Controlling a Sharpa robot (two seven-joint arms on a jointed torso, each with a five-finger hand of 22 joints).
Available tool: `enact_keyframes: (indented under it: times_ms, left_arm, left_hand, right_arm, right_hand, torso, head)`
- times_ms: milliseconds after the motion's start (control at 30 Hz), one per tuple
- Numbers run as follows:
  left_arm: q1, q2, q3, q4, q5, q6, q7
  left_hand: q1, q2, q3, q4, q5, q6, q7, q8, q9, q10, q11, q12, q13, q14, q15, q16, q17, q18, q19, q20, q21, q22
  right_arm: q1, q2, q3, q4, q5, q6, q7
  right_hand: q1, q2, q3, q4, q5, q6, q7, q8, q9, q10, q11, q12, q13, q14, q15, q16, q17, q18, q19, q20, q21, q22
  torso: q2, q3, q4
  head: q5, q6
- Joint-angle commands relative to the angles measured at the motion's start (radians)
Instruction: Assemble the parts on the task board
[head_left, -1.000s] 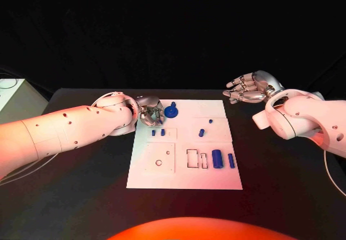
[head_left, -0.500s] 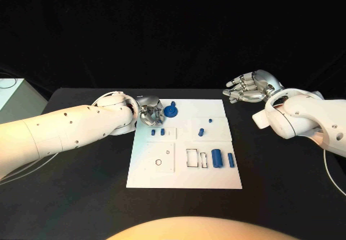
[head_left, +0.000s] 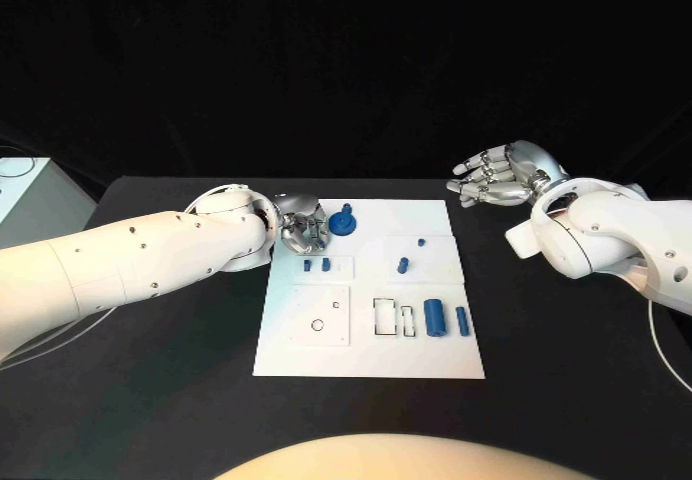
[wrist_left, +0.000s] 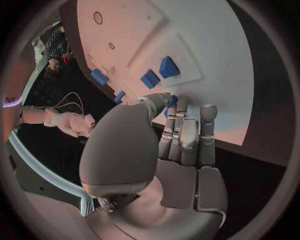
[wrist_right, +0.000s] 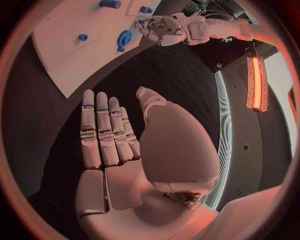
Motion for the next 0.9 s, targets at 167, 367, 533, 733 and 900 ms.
enact_keyframes:
  times_ms: [167, 367, 533, 733, 900]
  left_arm:
    - [-0.005, -0.002, -0.004, 0.002, -0.006, 0.025, -0.013]
    - [-0.005, -0.003, -0.004, 0.003, -0.005, 0.013, -0.019]
    - [-0.005, -0.005, -0.004, 0.004, -0.005, 0.008, -0.022]
    - [-0.006, -0.008, -0.004, 0.004, -0.006, 0.005, -0.029]
    - [-0.006, -0.014, -0.003, 0.001, -0.006, 0.003, -0.034]
  left_hand:
    - [-0.012, -0.001, 0.002, -0.009, 0.002, -0.035, -0.001, -0.026, -0.008, -0.002, 0.002, -0.014, 0.007, -0.006, 0.0, 0.0, -0.004, -0.013, -0.002, 0.005, -0.003, 0.0]
    - [-0.013, -0.005, 0.003, -0.013, 0.003, -0.061, 0.0, -0.042, -0.011, -0.005, 0.004, -0.021, 0.012, -0.009, 0.002, -0.001, -0.009, -0.013, -0.002, 0.006, -0.004, -0.001]
    - [-0.015, -0.006, 0.003, -0.014, 0.003, -0.076, 0.0, -0.049, -0.012, -0.003, 0.004, -0.023, 0.015, -0.011, 0.002, -0.001, -0.013, -0.013, -0.001, 0.006, -0.005, -0.001]
    - [-0.016, -0.007, 0.003, -0.015, 0.004, -0.094, -0.002, -0.056, -0.013, -0.003, 0.004, -0.025, 0.018, -0.011, 0.002, -0.002, -0.015, -0.013, 0.001, 0.007, -0.005, -0.001]
    - [-0.017, -0.008, 0.003, -0.016, 0.004, -0.115, -0.004, -0.064, -0.013, -0.002, 0.004, -0.028, 0.022, -0.012, 0.002, -0.002, -0.018, -0.013, 0.002, 0.007, -0.006, -0.001]
  right_arm:
    - [0.0, 0.001, 0.0, -0.001, -0.007, 0.013, 0.011]
    - [-0.001, 0.002, 0.0, -0.003, -0.009, 0.005, 0.014]
    - [-0.001, 0.003, 0.0, -0.005, -0.01, 0.005, 0.014]
    - [-0.001, 0.003, 0.0, -0.006, -0.012, 0.01, 0.01]
    - [-0.001, 0.002, 0.0, -0.009, -0.038, 0.043, -0.004]
  right_hand:
    - [0.008, -0.001, 0.007, 0.001, 0.007, 0.0, 0.019, 0.003, -0.002, 0.005, 0.001, -0.006, -0.005, -0.001, 0.004, -0.005, -0.005, 0.006, -0.004, 0.001, 0.002, -0.005]
    - [0.008, -0.001, 0.008, 0.001, 0.007, 0.0, 0.019, 0.003, -0.002, 0.005, 0.001, -0.006, -0.006, -0.002, 0.004, -0.005, -0.005, 0.006, -0.004, 0.001, 0.002, -0.005]
    - [0.008, -0.002, 0.008, 0.001, 0.007, -0.001, 0.019, 0.002, -0.003, 0.005, 0.001, -0.006, -0.007, -0.002, 0.004, -0.006, -0.006, 0.006, -0.005, 0.002, 0.002, -0.006]
    - [0.008, -0.002, 0.008, 0.001, 0.007, -0.001, 0.019, 0.002, -0.003, 0.005, 0.002, -0.006, -0.007, -0.003, 0.005, -0.006, -0.006, 0.006, -0.005, 0.002, 0.002, -0.007]
    - [0.014, -0.004, 0.011, -0.003, 0.005, -0.002, 0.019, 0.002, -0.004, 0.002, 0.003, -0.009, -0.013, -0.007, 0.006, -0.01, -0.011, 0.006, -0.008, 0.003, 0.001, -0.012]
  torso:
    - [0.001, -0.0004, -0.0001]
    - [0.001, 0.0001, 0.0005]
    - [0.001, 0.0006, -0.0002]
    - [0.001, 0.0003, -0.001]
    - [0.001, 0.0002, -0.0013]
  head:
    - [0.001, 0.001]
    - [0.001, 0.002]
    - [0.002, 0.002]
    - [0.002, 0.003]
    - [0.001, 0.005]
